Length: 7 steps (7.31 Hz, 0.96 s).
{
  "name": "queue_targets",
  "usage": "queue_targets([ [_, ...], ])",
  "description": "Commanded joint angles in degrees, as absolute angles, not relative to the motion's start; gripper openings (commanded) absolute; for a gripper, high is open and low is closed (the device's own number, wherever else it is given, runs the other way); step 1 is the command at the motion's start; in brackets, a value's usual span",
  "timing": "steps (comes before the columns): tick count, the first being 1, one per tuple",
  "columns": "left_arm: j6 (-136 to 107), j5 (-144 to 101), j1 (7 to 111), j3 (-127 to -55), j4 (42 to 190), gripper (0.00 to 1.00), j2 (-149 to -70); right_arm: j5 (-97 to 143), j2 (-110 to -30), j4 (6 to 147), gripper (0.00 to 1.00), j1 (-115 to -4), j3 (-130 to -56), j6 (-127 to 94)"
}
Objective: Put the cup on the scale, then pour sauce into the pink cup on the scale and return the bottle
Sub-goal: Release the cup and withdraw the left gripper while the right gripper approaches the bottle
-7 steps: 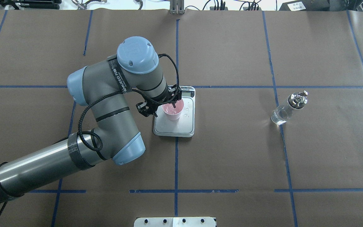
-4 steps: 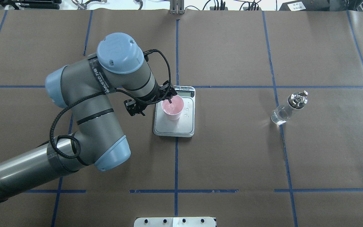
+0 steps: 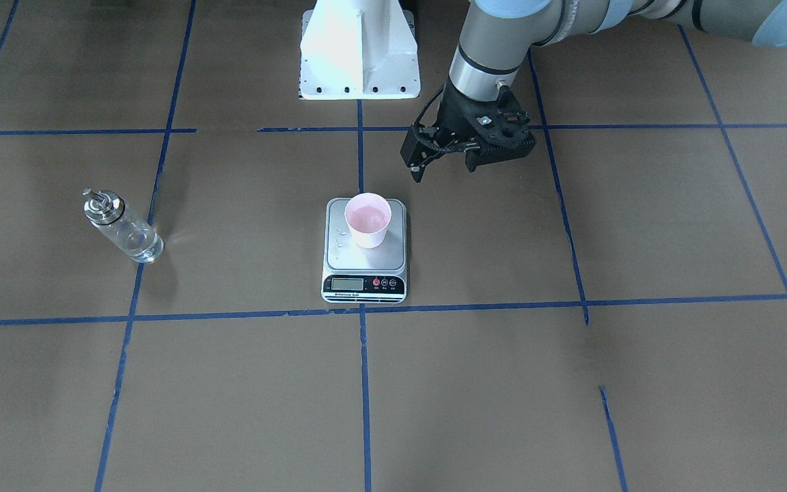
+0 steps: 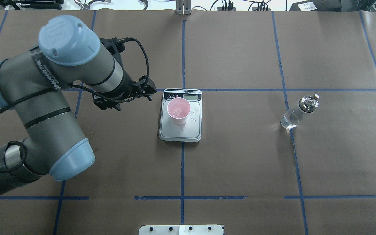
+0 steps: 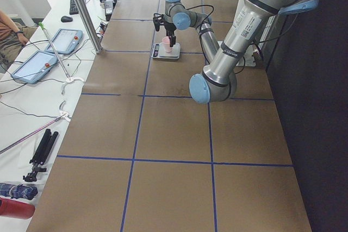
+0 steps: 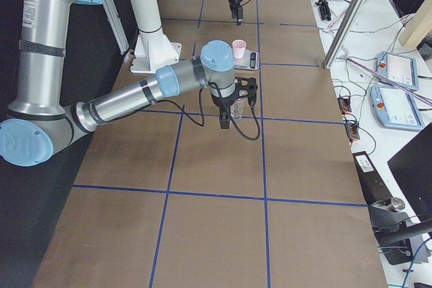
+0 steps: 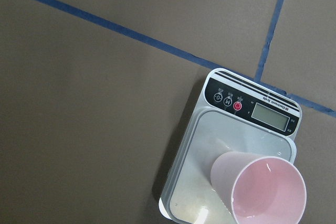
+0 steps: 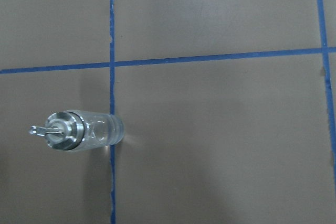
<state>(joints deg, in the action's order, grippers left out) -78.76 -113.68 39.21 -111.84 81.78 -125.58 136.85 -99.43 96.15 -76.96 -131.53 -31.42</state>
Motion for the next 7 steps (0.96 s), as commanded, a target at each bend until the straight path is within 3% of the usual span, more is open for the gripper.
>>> queue_targets([
  [1,-66.0,-113.8,43.1,-118.5,77.8,1.00,-120.4,127.2,-97.8,92.0,1.00,-65.4,-136.9,-51.1],
  [3,-57.8,-114.1,46.1,-120.8,77.9,1.00,-115.1,113.4,-99.9,82.5,1.00,-52.4,-139.0,-65.8],
  [5,-49.9,-114.1,48.8,-121.4,78.3,1.00,-111.0,106.8,-106.1,74.4,1.00,-47.8,-140.9,-69.0],
  [7,-49.1,-114.1,49.2,-121.4,78.3,1.00,-110.8,92.5,-111.2,65.7,1.00,-37.6,-140.9,-73.8],
])
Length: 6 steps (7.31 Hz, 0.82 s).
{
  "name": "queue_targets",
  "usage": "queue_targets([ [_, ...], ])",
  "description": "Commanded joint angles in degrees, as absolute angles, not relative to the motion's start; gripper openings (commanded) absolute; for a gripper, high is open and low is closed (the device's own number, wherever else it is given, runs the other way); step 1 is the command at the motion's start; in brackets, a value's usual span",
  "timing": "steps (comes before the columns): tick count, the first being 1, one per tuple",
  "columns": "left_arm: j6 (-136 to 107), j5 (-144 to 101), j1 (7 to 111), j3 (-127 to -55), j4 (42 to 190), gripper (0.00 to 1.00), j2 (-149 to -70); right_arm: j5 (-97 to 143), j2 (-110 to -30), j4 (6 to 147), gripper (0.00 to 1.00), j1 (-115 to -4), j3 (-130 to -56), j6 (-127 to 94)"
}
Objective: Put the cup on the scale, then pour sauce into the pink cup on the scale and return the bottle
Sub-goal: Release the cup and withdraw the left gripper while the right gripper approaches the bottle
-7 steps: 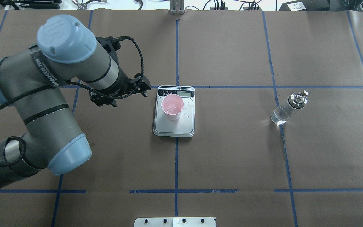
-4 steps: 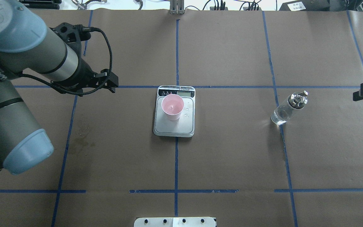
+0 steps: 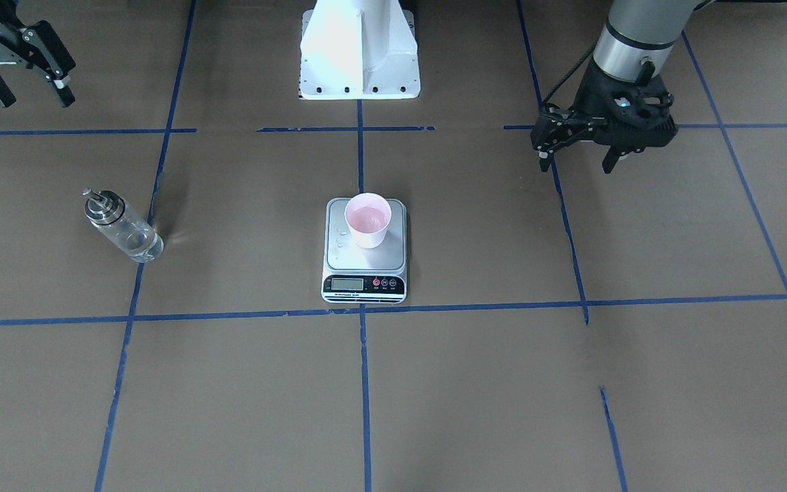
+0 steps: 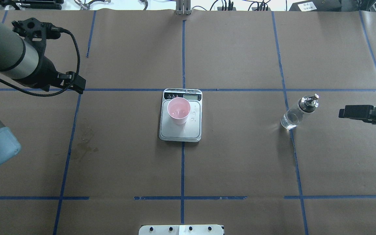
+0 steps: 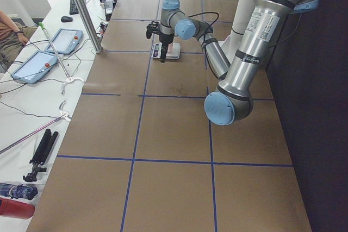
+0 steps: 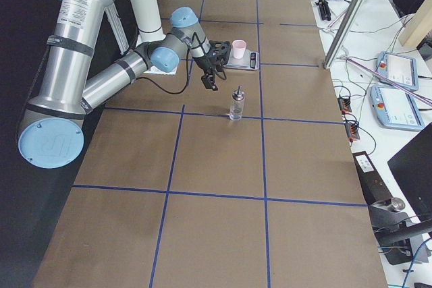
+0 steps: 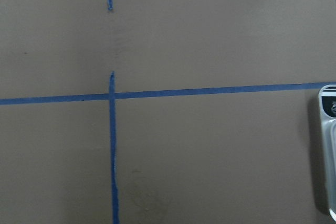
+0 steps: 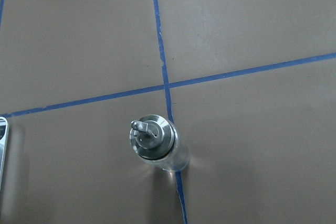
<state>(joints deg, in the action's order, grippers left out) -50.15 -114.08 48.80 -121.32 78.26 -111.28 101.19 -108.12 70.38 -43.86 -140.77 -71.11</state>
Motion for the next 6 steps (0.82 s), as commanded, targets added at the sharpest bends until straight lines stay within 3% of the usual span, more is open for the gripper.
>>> queue_targets([
  [1,-49.1,-114.1,49.2,-121.6,78.3,1.00,-110.2,85.5,-111.4,65.7,1.00,-32.3,-140.9,-77.1],
  [4,-48.4,-114.0,49.5,-121.8,78.7,1.00,-108.9,66.6,-113.9,65.6,1.00,-16.3,-140.4,-81.9],
  [6,-29.7,-115.9,56.6,-121.4,79.5,1.00,-103.9,53.5,-113.5,65.1,1.00,-9.3,-138.0,-87.2],
])
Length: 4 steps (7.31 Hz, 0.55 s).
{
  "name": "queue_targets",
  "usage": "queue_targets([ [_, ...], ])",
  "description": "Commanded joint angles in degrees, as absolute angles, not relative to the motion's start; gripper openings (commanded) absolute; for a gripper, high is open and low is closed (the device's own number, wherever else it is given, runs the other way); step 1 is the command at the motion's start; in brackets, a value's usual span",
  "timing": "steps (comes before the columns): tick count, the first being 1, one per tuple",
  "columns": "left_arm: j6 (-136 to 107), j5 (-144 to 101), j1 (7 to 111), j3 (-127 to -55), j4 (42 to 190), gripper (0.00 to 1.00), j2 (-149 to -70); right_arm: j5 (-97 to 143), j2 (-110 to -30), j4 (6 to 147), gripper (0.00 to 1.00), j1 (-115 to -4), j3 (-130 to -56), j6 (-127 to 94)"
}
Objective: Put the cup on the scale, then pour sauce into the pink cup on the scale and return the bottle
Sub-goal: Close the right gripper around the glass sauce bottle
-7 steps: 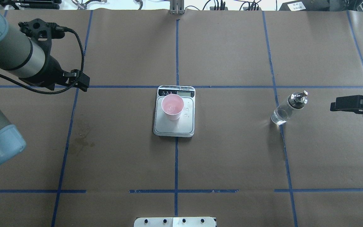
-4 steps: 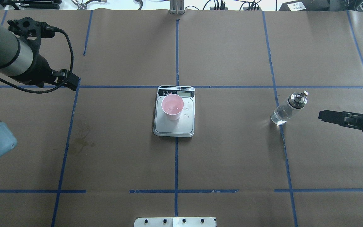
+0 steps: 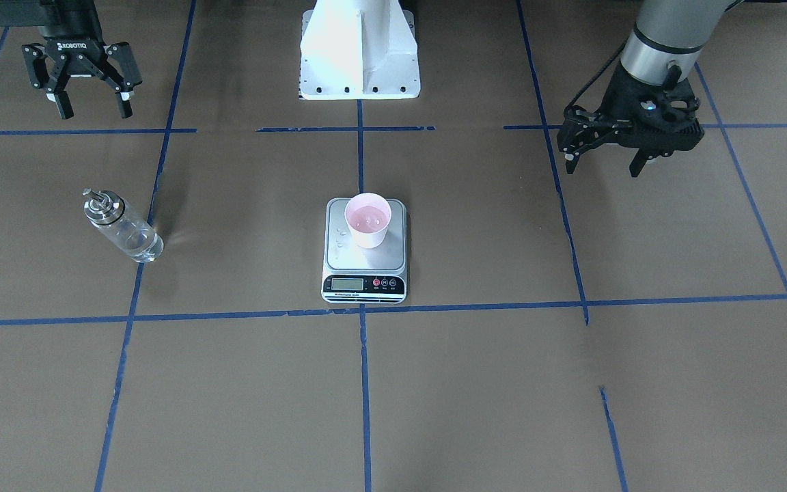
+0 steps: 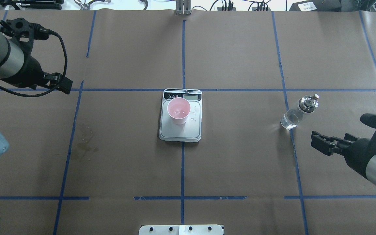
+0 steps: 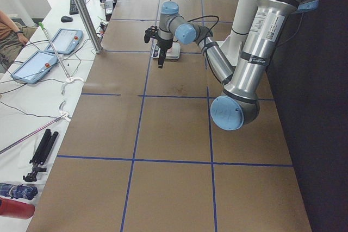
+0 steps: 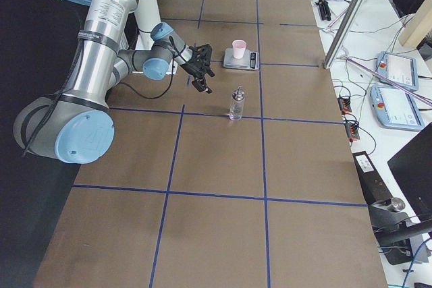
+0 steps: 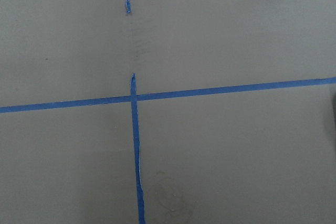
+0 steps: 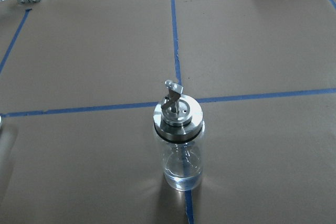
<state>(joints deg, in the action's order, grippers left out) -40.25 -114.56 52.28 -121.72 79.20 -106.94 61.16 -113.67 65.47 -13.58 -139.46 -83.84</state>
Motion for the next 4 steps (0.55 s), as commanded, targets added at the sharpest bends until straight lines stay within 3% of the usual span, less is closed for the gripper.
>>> queue_targets([
  [1,-20.2,-117.1,61.0,-120.4,79.5,1.00,-101.8,49.8,-113.5,65.0,1.00,-7.9,-136.5,-87.4],
  [4,-12.8,-117.1,64.4,-116.8,82.0,1.00,-98.5,38.2,-113.2,56.7,0.99,-4.4,-124.8,-87.4],
])
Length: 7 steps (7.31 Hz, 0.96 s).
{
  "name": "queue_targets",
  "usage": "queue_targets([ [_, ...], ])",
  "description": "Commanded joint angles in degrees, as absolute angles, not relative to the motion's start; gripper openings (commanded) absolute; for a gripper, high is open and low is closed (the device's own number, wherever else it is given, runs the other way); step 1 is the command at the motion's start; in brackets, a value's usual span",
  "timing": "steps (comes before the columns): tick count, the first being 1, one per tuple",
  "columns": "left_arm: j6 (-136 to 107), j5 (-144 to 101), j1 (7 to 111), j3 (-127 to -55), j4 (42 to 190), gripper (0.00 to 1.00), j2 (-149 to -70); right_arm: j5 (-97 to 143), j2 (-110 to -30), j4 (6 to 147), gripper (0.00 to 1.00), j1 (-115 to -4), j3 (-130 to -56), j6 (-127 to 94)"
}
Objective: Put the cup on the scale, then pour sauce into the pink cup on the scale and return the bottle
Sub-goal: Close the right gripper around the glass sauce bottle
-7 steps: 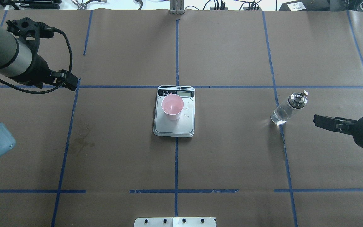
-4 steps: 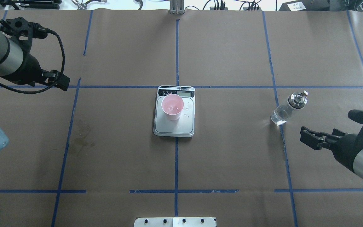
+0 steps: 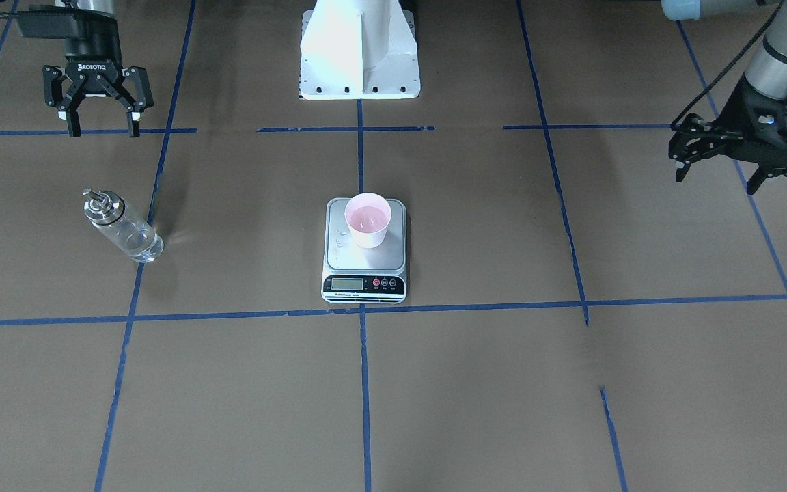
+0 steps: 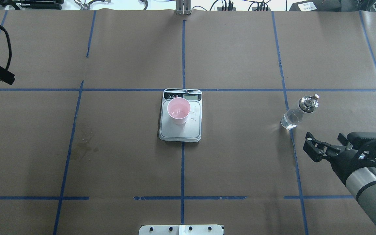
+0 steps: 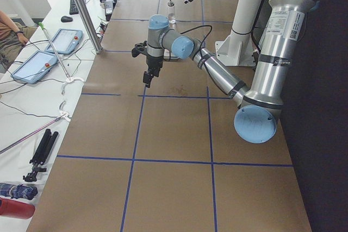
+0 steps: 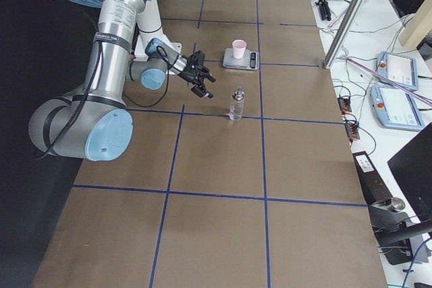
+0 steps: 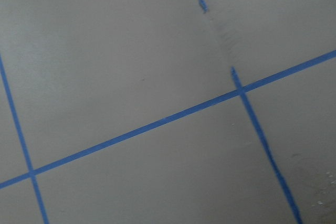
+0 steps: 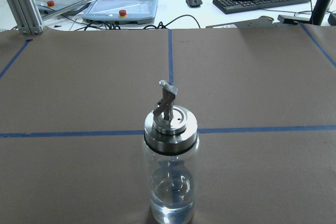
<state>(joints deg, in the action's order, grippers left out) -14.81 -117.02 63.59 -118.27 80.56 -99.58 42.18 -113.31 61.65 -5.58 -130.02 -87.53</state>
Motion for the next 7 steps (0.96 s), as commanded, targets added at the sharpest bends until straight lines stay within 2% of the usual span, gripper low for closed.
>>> queue_targets([
  [1,-12.8,-117.1,64.6,-116.3,84.8,1.00,-97.0,36.3,-112.2,53.7,0.98,-4.0,-121.1,-86.9],
  [4,-13.3,-117.9,65.5,-116.0,85.3,1.00,-97.0,34.2,-105.1,53.3,0.99,-4.0,-114.2,-84.9],
  [7,-13.4,-118.7,65.6,-115.0,85.3,1.00,-97.3,34.1,-104.3,53.3,0.99,-4.0,-110.7,-84.6],
])
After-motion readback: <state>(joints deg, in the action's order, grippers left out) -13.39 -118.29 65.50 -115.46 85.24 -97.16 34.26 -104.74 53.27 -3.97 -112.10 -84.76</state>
